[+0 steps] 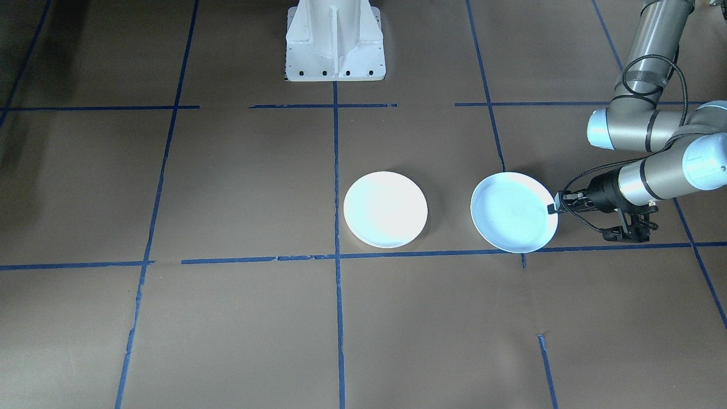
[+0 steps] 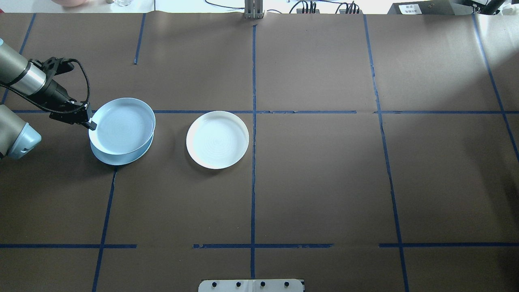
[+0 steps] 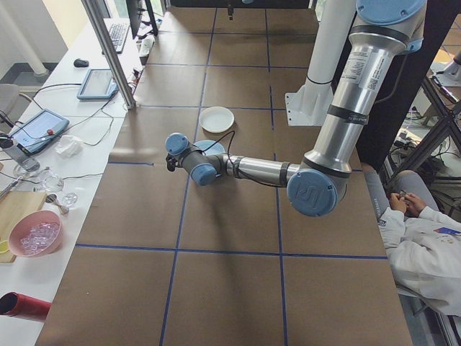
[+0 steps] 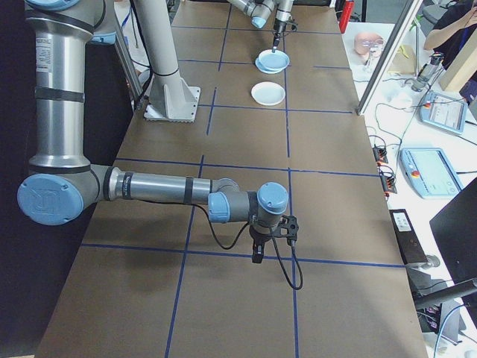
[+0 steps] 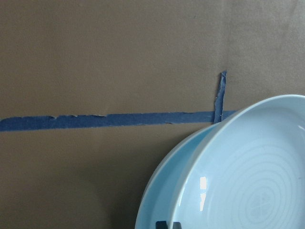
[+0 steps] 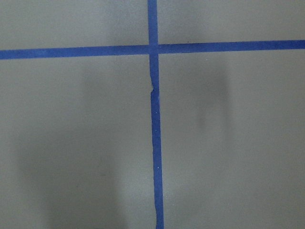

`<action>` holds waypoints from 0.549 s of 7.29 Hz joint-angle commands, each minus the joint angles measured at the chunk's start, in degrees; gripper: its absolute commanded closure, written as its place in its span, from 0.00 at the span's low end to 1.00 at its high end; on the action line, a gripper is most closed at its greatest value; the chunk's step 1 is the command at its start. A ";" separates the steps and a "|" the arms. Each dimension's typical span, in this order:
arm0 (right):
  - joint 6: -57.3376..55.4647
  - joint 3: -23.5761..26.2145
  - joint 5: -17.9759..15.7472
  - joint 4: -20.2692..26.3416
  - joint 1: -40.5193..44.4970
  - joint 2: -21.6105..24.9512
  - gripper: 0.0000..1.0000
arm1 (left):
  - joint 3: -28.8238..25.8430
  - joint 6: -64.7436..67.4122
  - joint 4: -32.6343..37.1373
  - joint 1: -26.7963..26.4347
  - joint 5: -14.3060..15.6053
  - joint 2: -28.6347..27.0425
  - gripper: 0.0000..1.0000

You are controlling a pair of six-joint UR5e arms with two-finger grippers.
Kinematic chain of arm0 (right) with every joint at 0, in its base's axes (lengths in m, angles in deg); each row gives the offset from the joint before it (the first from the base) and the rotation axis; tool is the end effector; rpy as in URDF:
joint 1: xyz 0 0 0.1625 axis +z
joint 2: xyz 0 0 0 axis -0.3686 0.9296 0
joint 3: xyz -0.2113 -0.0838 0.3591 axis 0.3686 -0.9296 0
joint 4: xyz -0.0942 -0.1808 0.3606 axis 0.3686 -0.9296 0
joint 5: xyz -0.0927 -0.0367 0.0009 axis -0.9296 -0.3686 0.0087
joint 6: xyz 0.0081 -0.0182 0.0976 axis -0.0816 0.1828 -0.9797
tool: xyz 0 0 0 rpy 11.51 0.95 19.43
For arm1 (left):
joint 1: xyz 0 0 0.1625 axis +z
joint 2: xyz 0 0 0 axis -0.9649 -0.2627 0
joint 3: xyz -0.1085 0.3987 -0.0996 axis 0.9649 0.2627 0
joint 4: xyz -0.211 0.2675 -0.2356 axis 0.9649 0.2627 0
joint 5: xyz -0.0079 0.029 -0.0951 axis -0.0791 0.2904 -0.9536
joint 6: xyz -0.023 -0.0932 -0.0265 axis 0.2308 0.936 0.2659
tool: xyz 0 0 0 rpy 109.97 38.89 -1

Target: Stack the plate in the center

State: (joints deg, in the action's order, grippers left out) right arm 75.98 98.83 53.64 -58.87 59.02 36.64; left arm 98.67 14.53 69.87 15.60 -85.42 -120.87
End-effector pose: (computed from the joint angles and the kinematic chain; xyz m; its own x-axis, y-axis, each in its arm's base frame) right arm -0.0095 -0.4669 0.6871 0.7446 0.0512 0.6655 0.0105 0.9960 -0.0884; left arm 0.2806 -0.5664 0.5332 0.4368 -0.0132 -0.8994 -0.1336 0.9879 -0.0794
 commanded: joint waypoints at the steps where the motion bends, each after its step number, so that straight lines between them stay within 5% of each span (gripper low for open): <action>1: 0.00 0.00 0.00 0.00 0.03 0.00 0.00 | 0.11 -0.08 -0.03 0.20 -0.09 0.79 1.00; 4: 0.00 0.00 0.00 0.00 0.04 0.00 0.00 | 1.24 0.26 -0.12 0.20 -0.18 1.23 1.00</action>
State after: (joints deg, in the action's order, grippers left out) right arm 75.98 98.83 53.64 -58.87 59.05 36.65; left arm 99.34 14.61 69.82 15.79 -85.53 -119.73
